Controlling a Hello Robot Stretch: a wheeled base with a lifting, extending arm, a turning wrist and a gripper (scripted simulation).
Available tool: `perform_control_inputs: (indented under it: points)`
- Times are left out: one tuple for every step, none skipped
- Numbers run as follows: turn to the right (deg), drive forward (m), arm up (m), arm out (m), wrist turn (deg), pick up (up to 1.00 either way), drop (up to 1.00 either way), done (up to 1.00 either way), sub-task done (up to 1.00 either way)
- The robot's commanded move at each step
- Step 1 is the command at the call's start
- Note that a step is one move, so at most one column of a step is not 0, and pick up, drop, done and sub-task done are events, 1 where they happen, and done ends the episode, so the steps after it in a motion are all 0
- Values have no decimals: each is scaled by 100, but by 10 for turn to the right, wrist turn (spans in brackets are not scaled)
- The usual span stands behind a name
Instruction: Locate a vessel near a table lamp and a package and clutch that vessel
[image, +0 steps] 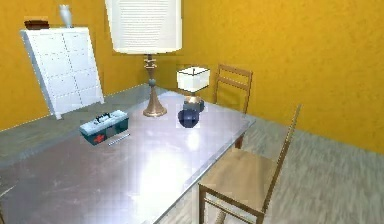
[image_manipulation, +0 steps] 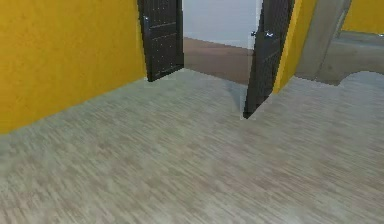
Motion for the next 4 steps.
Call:
perform_control_inputs:
  points:
    - [-450, 0, 0, 0, 0, 0, 0, 0, 0]
    - [-450, 0, 0, 0, 0, 0, 0, 0, 0]
    - [-180, 0, 0, 0, 0, 0, 0, 0, 0]
    - [0, 0, 50, 0, 0, 0, 0, 0, 0]
